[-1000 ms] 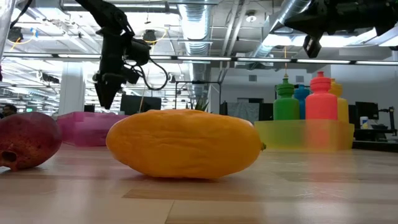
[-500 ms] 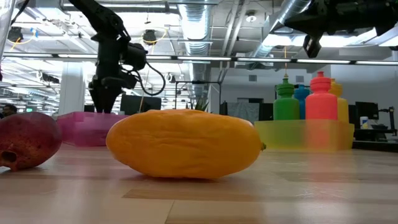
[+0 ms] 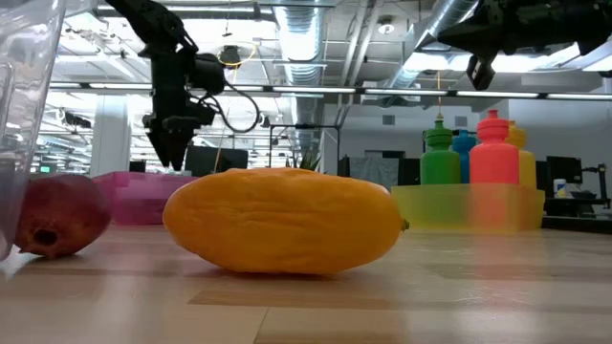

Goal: Pick & Place Food Item
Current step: Put the blue tuna can into the pink bin

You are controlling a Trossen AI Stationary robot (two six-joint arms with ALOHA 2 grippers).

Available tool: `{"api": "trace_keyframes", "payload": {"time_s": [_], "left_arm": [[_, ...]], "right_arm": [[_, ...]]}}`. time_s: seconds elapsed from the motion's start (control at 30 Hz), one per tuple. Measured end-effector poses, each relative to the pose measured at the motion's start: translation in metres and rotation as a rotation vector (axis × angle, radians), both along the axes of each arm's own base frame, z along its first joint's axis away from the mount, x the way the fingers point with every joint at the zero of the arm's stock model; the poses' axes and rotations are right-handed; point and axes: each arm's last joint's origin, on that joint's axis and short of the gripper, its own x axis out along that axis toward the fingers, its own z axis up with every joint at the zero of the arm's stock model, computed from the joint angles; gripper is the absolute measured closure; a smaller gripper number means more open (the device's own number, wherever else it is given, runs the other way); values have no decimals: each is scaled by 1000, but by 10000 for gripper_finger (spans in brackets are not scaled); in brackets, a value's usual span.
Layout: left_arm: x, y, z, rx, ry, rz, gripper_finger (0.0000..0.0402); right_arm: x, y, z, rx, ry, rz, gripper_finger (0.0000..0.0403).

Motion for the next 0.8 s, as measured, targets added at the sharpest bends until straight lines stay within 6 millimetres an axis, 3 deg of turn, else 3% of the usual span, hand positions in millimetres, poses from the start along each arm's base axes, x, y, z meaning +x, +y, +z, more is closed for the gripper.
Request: {"api": "trace_keyframes", "payload": {"time_s": [0.13, 0.33, 0.47, 0.7, 0.8], "left_arm": [[-1, 1, 5, 61, 24, -53, 42], [4, 4, -4, 52, 80, -119, 42], [3, 4, -1, 76, 12, 86, 42], [-1, -9, 26, 173, -254, 534, 42], [3, -15, 21, 200, -340, 651, 42]], "right_arm": [[0, 0, -1, 4, 8, 0, 403], [0, 0, -1, -1, 13, -17, 403], [0, -1, -1, -4, 13, -24, 403], [0, -1, -1, -4, 14, -24, 403], [0, -1, -1, -5, 13, -24, 403]]}}
